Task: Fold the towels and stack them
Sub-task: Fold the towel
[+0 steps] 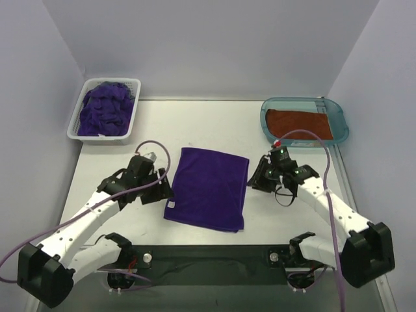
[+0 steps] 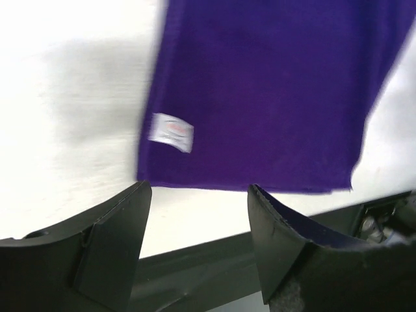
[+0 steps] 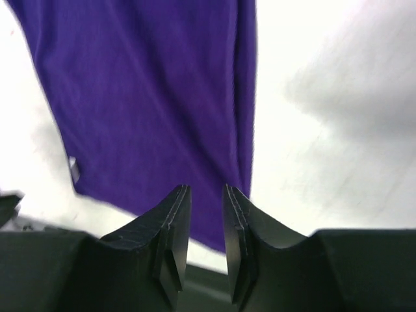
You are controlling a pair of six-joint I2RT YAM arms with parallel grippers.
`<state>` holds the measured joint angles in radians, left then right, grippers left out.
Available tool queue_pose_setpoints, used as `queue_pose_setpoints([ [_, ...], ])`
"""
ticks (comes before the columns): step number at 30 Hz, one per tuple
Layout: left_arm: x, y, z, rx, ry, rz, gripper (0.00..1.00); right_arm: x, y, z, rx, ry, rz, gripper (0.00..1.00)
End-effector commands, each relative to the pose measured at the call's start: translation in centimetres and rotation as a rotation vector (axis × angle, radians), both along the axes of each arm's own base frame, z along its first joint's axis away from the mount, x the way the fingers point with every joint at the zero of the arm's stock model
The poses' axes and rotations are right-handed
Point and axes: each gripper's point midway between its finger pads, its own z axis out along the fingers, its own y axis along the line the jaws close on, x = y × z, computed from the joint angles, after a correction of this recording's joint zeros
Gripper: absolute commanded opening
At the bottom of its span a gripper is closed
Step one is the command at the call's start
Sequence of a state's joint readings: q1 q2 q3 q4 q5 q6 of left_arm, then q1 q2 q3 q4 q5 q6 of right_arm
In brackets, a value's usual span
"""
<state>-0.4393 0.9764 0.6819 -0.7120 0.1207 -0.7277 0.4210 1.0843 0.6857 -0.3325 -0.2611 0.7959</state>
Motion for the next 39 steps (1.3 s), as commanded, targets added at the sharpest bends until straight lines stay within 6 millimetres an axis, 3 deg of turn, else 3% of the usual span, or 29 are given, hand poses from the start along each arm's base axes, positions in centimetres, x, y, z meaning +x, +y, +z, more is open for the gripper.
queue_pose_setpoints([
  [1, 0.5, -3.1, 3.6, 0.054, -0.118, -0.146, 0.71, 4.8, -1.9, 1.4, -0.125, -0.111, 0.017, 0.26],
  [3, 0.2, -6.6, 5.3, 0.043, -0.18, -0.256, 0.68, 6.6, -2.3, 0.9, -0.135, -0.107, 0.007, 0.23],
  [5, 0.3, -9.2, 4.7, 0.051, -0.187, -0.333, 0.67, 9.2, -2.1, 1.7, -0.102, -0.15, -0.007, 0.22],
  [6, 0.1, -10.4, 4.7, 0.051, -0.198, -0.371, 0.66, 10.0, -2.0, 0.8, -0.103, -0.13, -0.008, 0.22],
  [8, -0.2, -13.3, 4.2, 0.057, -0.216, -0.467, 0.63, 12.0, -1.7, 1.1, -0.083, -0.153, -0.011, 0.21],
  [9, -0.3, -14.2, 4.2, 0.054, -0.226, -0.497, 0.63, 12.5, -1.7, -0.2, -0.091, -0.122, -0.014, 0.21],
  [12, -0.6, -17.6, 3.6, 0.072, -0.304, -0.65, 0.63, 14.5, -1.5, -1.3, -0.057, -0.118, -0.027, 0.21],
  [17, -2.2, -23.1, 3.3, 0.064, -0.448, -0.881, 0.63, 15.6, -1.1, -3.6, -0.001, -0.068, -0.034, 0.23],
  [18, -2.4, -23.6, 3.1, 0.071, -0.467, -0.928, 0.63, 16.4, -0.8, -3.3, 0.014, -0.095, -0.031, 0.24],
  [27, -6.3, -27.8, -0.4, 0.088, -0.488, -1.232, 0.64, 16.6, -0.7, -4.9, 0.046, -0.065, -0.055, 0.26],
  [33, -7.3, -28.2, -2.0, 0.088, -0.454, -1.28, 0.64, 16.6, -0.8, -5.5, 0.058, -0.048, -0.07, 0.27],
  [39, -8.9, -28.9, -2.3, 0.055, -0.443, -1.348, 0.64, 16.5, -0.8, -6.0, 0.069, -0.033, -0.079, 0.27],
])
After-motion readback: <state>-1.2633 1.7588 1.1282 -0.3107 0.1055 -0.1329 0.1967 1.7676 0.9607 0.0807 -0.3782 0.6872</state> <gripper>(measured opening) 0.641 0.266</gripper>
